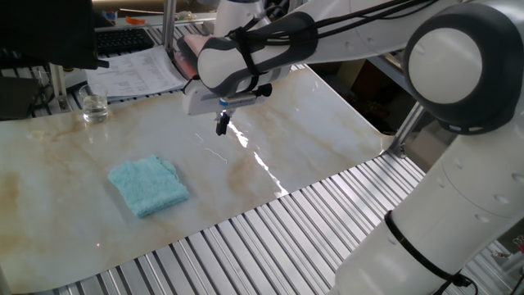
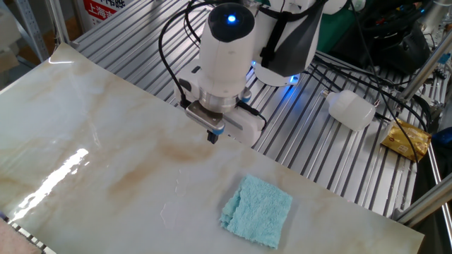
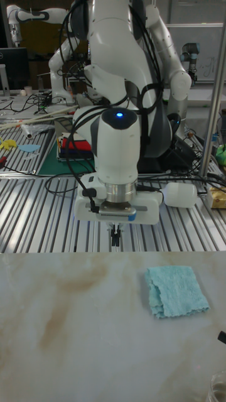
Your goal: Clean the tabletop with a sponge
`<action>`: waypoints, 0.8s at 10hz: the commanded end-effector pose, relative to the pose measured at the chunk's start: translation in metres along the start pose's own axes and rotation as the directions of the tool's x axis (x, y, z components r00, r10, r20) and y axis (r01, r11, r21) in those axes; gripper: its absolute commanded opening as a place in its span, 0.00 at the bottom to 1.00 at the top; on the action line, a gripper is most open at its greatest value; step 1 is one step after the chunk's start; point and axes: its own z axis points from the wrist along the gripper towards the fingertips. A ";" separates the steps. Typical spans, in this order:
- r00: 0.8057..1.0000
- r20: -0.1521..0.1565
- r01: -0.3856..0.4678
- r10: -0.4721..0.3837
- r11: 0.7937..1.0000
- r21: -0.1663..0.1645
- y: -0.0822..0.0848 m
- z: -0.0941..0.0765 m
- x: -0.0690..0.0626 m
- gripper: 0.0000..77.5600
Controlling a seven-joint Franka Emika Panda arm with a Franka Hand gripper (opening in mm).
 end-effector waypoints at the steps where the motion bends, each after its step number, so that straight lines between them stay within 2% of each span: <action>1: 1.000 0.003 -0.001 0.001 1.000 -0.007 -0.001 0.000 -0.001 0.00; 3: 1.000 -0.009 0.009 -0.009 1.000 -0.014 -0.001 0.001 0.001 0.00; 8: 1.000 -0.011 0.025 -0.025 1.000 -0.016 -0.001 0.001 0.001 0.00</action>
